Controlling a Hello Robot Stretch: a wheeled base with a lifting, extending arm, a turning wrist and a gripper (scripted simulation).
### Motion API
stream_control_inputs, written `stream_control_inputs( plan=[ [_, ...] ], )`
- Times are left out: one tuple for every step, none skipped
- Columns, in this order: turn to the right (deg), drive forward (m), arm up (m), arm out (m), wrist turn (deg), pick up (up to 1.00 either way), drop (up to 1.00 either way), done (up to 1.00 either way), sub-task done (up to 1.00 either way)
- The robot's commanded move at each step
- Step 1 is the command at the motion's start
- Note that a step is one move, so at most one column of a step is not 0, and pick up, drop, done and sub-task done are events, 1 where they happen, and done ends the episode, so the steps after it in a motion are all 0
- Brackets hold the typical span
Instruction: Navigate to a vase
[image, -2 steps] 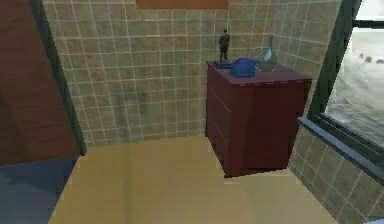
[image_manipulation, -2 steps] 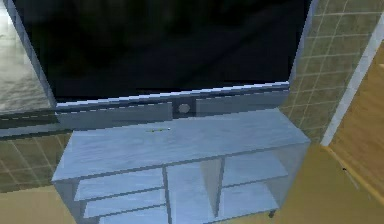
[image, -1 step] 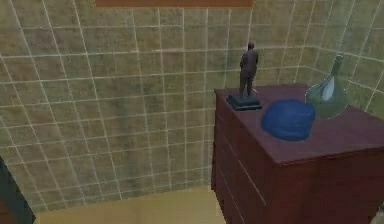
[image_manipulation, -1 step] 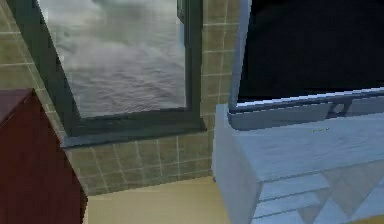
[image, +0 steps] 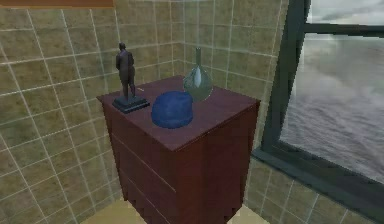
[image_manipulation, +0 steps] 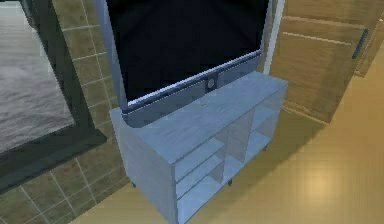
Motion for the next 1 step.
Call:
stream_control_inputs(
  plan=[
    [0.0,0.0,0.0,0.0,0.0,0.0,0.0,1.0,0.0]
  ],
)
